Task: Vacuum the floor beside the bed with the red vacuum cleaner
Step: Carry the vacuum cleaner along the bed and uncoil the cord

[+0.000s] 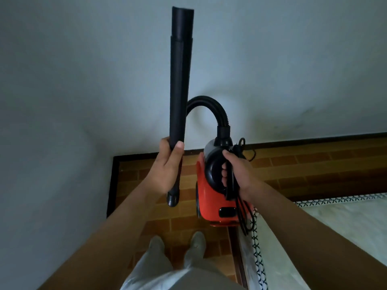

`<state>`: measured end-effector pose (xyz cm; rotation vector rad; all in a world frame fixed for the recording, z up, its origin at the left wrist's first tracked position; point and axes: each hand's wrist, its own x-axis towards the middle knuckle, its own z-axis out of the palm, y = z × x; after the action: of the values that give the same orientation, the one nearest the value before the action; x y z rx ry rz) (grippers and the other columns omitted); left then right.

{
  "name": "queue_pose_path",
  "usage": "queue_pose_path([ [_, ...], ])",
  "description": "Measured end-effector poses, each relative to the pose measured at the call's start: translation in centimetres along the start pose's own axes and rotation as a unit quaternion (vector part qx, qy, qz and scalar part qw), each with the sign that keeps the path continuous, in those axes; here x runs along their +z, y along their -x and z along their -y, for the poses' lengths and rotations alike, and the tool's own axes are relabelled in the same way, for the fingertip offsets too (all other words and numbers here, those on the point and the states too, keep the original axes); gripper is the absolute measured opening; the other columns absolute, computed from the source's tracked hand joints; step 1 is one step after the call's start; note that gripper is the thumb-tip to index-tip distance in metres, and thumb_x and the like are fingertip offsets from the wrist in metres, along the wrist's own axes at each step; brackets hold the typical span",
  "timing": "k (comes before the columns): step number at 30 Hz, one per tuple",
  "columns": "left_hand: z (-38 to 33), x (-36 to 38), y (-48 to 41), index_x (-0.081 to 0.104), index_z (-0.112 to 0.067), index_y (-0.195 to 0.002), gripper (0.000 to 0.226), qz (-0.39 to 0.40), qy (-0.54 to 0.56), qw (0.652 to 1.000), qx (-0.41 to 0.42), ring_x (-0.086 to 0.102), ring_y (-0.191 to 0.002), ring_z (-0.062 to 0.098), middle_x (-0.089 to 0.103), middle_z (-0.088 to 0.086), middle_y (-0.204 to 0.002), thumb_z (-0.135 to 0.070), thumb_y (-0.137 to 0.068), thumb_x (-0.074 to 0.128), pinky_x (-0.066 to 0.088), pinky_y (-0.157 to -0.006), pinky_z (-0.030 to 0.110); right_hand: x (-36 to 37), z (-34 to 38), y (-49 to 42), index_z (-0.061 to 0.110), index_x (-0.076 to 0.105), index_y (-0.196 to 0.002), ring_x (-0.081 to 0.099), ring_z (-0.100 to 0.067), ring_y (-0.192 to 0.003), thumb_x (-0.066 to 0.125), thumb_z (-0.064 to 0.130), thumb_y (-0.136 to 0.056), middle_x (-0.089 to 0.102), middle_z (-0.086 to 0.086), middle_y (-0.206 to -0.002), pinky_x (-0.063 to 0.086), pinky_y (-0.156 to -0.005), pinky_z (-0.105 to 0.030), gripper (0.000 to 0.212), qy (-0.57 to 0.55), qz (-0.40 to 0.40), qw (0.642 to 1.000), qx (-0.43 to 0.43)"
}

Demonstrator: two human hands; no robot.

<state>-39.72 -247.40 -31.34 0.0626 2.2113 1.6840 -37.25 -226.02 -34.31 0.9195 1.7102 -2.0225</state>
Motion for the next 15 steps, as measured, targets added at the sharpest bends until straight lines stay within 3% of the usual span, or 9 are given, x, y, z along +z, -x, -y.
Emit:
queue_pose_path([
  [2,-1.6,-0.6,1.8,0.046,-0.026,-0.113,0.033,-0.011,0.016,1.000,0.024,0.058,-0.096,0.039,0.056,0.020,-0.099,-0.055,-0.104,0.035,0.051,-0.091,0.056,-0.1,0.8,1.9,0.017,0.057,-0.069,0.049,-0.018,-0.050,0.059,0.047,-0.095,0.055,-0.003,-0.060,0.042,-0.053,-0.030,0.040,0.022,0.011,1.000,-0.019],
  [8,-4.0,-1.8,6.6,0.053,-0.021,-0.120,0.031,-0.045,0.046,0.995,0.080,0.068,-0.096,0.019,0.065,0.007,-0.106,-0.047,-0.105,0.044,0.059,-0.089,0.044,0.4,2.0,7.2,0.013,0.056,-0.079,0.052,-0.022,-0.052,0.057,0.042,-0.099,0.055,-0.006,-0.063,0.043,-0.054,-0.031,0.035,0.104,0.029,0.989,-0.096],
  [12,-4.7,-2.3,10.0,0.047,-0.016,-0.125,0.034,-0.066,0.123,0.986,0.091,0.071,-0.074,0.029,0.066,0.013,-0.092,-0.044,-0.106,0.042,0.062,-0.070,0.036,1.7,2.4,10.6,0.009,0.056,-0.087,0.066,-0.032,-0.064,0.057,0.044,-0.099,0.063,-0.013,-0.068,0.054,-0.066,-0.041,0.037,0.153,0.045,0.979,-0.124],
  [15,-5.0,-3.0,11.8,0.049,-0.013,-0.119,0.038,-0.096,0.140,0.982,0.080,0.061,-0.065,0.024,0.062,0.005,-0.080,-0.047,-0.106,0.042,0.057,-0.065,0.042,3.1,3.0,12.8,0.010,0.056,-0.085,0.059,-0.027,-0.056,0.056,0.044,-0.099,0.058,-0.009,-0.063,0.051,-0.060,-0.038,0.037,0.170,0.054,0.975,-0.136],
])
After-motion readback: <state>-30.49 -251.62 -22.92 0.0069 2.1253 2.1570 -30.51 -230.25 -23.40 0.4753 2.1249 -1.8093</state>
